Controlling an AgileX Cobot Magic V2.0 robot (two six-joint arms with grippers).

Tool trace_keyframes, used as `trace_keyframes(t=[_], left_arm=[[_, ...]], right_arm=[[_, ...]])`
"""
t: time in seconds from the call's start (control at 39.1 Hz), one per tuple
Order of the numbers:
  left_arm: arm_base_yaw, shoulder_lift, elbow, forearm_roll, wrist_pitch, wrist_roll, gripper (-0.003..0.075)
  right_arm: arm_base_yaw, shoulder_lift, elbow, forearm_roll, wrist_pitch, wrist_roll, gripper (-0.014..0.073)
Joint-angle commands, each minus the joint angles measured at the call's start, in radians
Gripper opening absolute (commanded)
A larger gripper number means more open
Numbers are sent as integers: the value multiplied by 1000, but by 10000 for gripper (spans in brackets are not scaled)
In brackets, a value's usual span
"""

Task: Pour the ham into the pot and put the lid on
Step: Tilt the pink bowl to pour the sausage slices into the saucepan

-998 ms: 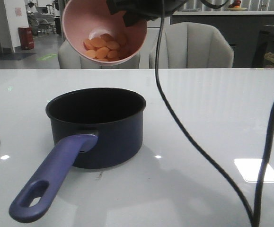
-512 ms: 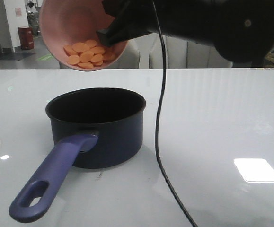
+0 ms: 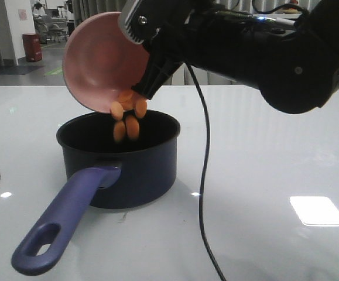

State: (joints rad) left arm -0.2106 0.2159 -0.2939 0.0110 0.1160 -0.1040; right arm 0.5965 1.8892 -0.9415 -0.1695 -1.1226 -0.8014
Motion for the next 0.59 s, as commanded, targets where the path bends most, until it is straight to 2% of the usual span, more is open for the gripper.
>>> trace_keyframes(t=[0.0,0.15,0.28,0.33,0.51,0.56], left_arm=[[-6,9,-27,-11,-85,-3,603],[-6,9,-27,-11,-85,-3,603],[-6,9,-27,-11,-85,-3,603],[-6,9,-27,-11,-87,-3,603],[-6,9,-27,-11,-87,-3,603],[-6,9,-27,-11,-87,-3,603]], right_arm=[[1,-50,-23,0,-166,-55,135],[1,-51,-24,-24,-166,-171,135],[1,-51,-23,-8,-166,-113,135],[1,-51,-23,20,-166,3,135],[1,-60,-23,162,-91,660,135],[1,-71,-23,169,-50,760,135]])
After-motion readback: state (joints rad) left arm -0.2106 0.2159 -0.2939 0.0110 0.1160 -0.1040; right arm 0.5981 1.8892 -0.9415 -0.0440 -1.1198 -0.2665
